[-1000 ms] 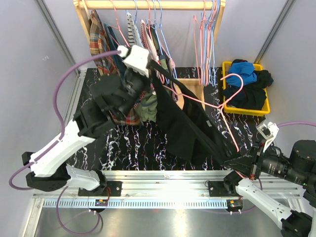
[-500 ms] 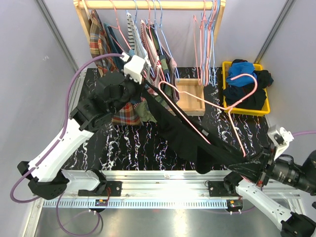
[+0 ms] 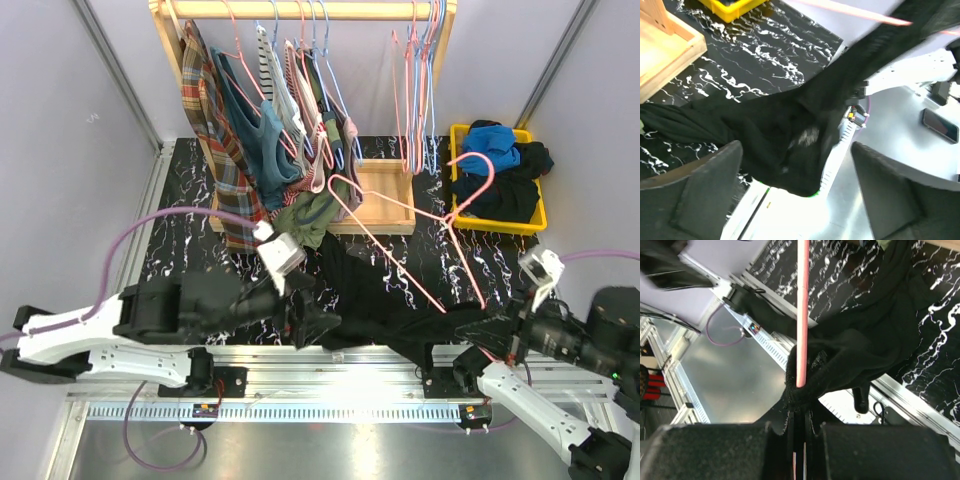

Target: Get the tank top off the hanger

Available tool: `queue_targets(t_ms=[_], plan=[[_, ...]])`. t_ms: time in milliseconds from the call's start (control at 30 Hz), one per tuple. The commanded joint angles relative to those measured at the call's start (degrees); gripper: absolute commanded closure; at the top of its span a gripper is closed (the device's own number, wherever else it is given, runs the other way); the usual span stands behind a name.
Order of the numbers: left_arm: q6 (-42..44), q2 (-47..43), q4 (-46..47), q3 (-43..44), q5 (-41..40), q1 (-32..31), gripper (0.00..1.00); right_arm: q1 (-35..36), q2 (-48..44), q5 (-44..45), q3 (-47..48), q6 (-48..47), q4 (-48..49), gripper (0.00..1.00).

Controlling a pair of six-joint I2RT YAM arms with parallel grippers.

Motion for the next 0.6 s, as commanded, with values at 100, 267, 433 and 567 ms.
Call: queue_targets(t_ms=[100,267,433,567], plan=[[-0.54,0.88,-3.43,9.23,-28.01,-13.63,0.01,0.06,6.04,-5.41,-3.62,-5.23,-1.33,1.0],[13.76,13.08,0.85,19.51,-34.51,-13.46,0.01,0.06,7.28,-12.36,-9.16,-6.02,-0.11,1.0],[16.88,22.16,3.43,27.77,-30.96,-5.04,0.01,0.23,7.28,-14.65,-10.13,-5.85,0.25,1.0],[16.26,28.57,3.95,31.74,-27.06,-1.51,0.01,0.06,6.75,-15.44,-10.13,-5.41,0.42,1.0]])
